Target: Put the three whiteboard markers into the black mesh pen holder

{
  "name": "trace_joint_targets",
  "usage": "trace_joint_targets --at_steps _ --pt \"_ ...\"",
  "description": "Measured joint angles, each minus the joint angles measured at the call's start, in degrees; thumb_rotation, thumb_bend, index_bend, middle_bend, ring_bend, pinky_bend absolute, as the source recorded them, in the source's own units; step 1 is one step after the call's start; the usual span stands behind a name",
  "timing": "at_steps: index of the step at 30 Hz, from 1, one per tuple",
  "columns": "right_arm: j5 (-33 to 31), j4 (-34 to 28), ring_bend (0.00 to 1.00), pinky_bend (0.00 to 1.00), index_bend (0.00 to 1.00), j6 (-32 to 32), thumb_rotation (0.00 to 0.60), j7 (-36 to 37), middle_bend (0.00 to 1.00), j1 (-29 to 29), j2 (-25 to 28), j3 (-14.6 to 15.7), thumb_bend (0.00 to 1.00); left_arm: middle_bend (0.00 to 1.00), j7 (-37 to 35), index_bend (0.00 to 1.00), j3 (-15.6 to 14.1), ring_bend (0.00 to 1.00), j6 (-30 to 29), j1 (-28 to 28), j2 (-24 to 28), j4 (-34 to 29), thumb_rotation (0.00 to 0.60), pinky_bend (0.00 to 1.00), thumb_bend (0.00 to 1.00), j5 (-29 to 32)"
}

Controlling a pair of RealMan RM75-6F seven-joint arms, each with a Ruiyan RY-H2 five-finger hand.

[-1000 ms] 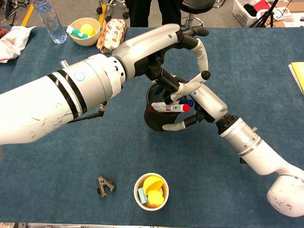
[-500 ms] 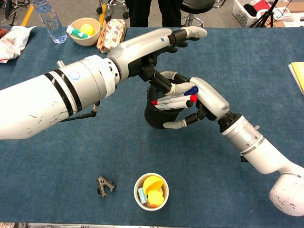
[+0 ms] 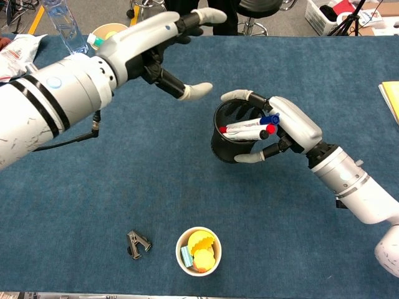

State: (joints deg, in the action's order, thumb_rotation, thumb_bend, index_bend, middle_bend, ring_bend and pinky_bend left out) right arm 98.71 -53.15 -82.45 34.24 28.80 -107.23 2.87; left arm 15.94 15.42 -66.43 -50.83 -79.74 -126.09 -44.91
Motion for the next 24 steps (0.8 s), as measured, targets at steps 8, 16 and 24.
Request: trace_joint_targets --at_steps 8,16,24 --pt "-1.1 1.5 0.44 0.49 0.43 1.6 0.600 -0.2 0.53 -1.3 0.4 0.8 0.02 0.02 12.6 0.05 -4.8 0.00 -10.3 2.3 1.2 -1.1 0.600 0.03 0.33 -1.7" --pt "-1.9 5.5 0.44 0.49 0.43 3.1 0.600 0.6 0.53 -2.2 -1.2 1.2 0.02 0.02 23.7 0.06 -7.9 0.00 -20.1 5.5 -0.8 -1.7 0.600 0.03 0.33 -3.5" --pt "-1.9 9.0 0.38 0.49 0.40 3.5 0.600 2.0 0.47 -3.3 -2.3 2.1 0.00 0.02 23.6 0.06 -7.6 0.00 -18.7 6.8 -0.2 -1.1 0.600 0.03 0.33 -3.3"
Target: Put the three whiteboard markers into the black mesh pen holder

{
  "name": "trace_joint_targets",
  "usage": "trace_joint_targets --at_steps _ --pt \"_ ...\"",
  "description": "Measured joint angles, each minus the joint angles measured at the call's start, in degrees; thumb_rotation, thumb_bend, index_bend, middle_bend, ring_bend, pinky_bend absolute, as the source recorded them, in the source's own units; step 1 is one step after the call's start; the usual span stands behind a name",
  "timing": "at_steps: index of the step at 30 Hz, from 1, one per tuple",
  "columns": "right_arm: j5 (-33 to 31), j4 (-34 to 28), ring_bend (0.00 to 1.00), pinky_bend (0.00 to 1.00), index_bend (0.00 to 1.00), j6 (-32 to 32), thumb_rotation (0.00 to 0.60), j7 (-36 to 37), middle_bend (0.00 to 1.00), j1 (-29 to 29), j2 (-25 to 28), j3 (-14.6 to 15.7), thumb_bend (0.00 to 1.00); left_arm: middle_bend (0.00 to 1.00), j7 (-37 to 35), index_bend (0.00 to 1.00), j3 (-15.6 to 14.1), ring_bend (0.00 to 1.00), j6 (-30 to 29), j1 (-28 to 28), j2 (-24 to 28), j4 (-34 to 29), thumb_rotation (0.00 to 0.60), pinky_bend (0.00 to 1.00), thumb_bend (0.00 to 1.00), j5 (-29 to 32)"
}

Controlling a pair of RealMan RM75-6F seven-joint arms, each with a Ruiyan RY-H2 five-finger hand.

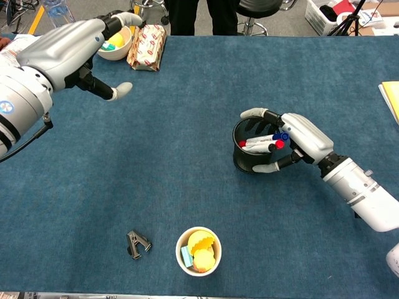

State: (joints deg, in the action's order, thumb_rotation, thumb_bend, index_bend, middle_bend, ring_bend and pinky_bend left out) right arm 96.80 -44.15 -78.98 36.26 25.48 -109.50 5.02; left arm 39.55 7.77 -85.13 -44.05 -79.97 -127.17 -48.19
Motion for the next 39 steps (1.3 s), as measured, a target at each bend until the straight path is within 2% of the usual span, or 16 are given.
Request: trace_joint_targets --at_steps 2,4,6,10,16,22,28,33,39 --pt "0.3 0.4 0.31 0.46 0.30 0.0 0.600 0.4 0.39 -0.1 0.1 0.5 0.00 0.02 0.1 0.06 0.1 0.00 0.4 0.1 0.0 0.1 0.600 0.03 0.33 -0.1" --pt "0.6 0.5 0.19 0.39 0.12 0.2 0.600 0.6 0.24 -0.2 0.4 0.9 0.00 0.02 0.3 0.06 0.2 0.00 0.8 0.2 -0.1 0.2 0.600 0.03 0.33 -0.2" --pt "0.9 0.3 0.12 0.33 0.02 0.3 0.600 0.6 0.13 -0.2 1.1 1.2 0.00 0.02 0.6 0.06 0.3 0.00 1.0 0.3 -0.3 0.2 0.600 0.03 0.33 -0.4" --pt "1.4 -1.3 0.04 0.28 0.00 0.1 0.600 0.3 0.00 -0.1 2.8 1.5 0.00 0.02 1.0 0.06 0.6 0.00 1.2 0.6 -0.5 0.3 0.600 0.03 0.33 -0.4" --pt "2.5 -6.3 0.00 0.24 0.00 -0.3 0.600 -1.8 0.00 0.5 6.9 2.0 0.00 0.02 0.9 0.06 0.8 0.00 1.7 1.1 -0.4 0.8 0.600 0.03 0.33 0.0" --pt "3.4 -14.0 0.01 0.23 0.00 -2.0 0.600 -6.4 0.03 0.8 12.9 1.7 0.00 0.02 -0.3 0.08 0.4 0.00 1.5 2.7 0.5 1.0 0.600 0.03 0.33 -1.1" --pt "3.4 -23.9 0.08 0.24 0.00 -3.3 0.600 -15.6 0.15 0.4 22.7 1.0 0.00 0.03 -3.1 0.12 -1.9 0.00 -0.2 6.5 2.9 2.5 0.600 0.05 0.33 -4.4" --pt "3.1 -30.9 0.08 0.24 0.02 -3.0 0.600 -23.2 0.18 -0.5 32.6 1.4 0.00 0.04 -6.6 0.15 -3.7 0.00 -1.7 10.4 5.0 5.0 0.600 0.05 0.33 -6.7" --pt "1.5 -38.5 0.08 0.24 0.04 -2.0 0.600 -32.2 0.18 -2.3 42.5 2.0 0.00 0.05 -10.7 0.19 -5.6 0.00 -3.8 14.8 6.5 9.2 0.600 0.08 0.33 -12.4"
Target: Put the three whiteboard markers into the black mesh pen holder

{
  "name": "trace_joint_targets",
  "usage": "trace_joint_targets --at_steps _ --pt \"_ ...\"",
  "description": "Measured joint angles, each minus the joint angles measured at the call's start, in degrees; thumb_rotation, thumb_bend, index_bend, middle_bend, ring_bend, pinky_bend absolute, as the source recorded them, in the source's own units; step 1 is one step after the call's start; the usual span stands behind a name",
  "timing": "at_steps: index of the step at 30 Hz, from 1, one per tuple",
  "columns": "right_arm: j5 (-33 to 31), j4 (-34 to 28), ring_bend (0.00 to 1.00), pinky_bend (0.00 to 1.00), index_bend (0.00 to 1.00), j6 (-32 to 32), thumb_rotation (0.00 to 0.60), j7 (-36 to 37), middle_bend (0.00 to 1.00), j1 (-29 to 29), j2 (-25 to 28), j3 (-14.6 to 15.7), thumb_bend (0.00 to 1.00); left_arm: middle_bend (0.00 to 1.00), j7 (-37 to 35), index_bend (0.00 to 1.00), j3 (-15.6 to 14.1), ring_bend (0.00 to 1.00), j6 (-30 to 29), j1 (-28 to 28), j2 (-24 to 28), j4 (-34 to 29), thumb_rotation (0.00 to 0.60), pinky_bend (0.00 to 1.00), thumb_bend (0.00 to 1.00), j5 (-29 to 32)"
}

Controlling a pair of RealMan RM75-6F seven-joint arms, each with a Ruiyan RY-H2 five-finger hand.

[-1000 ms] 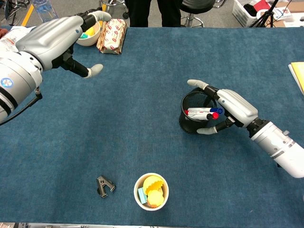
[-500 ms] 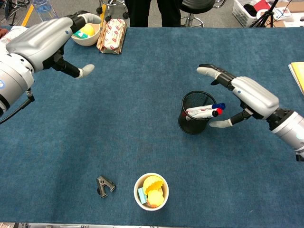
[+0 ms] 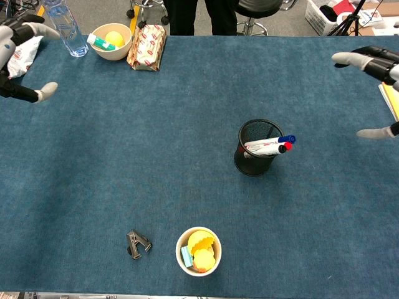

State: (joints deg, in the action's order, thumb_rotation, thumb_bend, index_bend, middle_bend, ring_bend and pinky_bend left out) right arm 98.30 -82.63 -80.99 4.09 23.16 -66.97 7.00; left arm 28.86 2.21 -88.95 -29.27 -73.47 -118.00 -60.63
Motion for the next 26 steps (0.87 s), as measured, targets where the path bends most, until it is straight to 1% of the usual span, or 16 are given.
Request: trace_joint_targets --at_steps 5,8,12,16,21,26 --pt "-3.3 -5.7 0.08 0.24 0.04 1.2 0.600 -6.1 0.18 -2.5 6.4 0.4 0.00 0.06 -1.9 0.21 -2.7 0.00 -1.9 3.4 0.6 5.0 0.600 0.08 0.33 -6.1" --pt "-5.4 -8.1 0.08 0.24 0.04 1.8 0.600 -9.3 0.19 -4.1 9.0 0.6 0.00 0.06 -3.1 0.21 -4.5 0.00 -3.0 5.6 0.8 8.4 0.600 0.08 0.33 -9.9" --pt "-7.2 -11.0 0.10 0.24 0.06 1.8 0.600 -12.9 0.23 -6.3 10.8 0.7 0.00 0.06 -5.3 0.24 -6.3 0.00 -4.9 8.3 0.5 13.6 0.600 0.08 0.33 -14.9" --pt "-8.2 -13.7 0.11 0.24 0.06 1.3 0.600 -15.2 0.24 -8.5 11.9 0.9 0.00 0.06 -9.4 0.25 -7.7 0.00 -7.6 12.4 -0.5 19.4 0.600 0.08 0.33 -19.1" --pt "-9.5 -15.9 0.11 0.24 0.06 0.0 0.600 -16.6 0.24 -11.0 12.7 0.5 0.00 0.06 -12.1 0.25 -8.0 0.00 -10.3 16.5 -1.4 24.5 0.600 0.08 0.33 -20.7" --pt "-9.7 -16.3 0.11 0.24 0.07 -0.1 0.600 -17.3 0.24 -12.0 12.7 -0.2 0.00 0.06 -13.8 0.25 -6.9 0.00 -9.8 18.0 -2.3 28.2 0.600 0.08 0.33 -21.4"
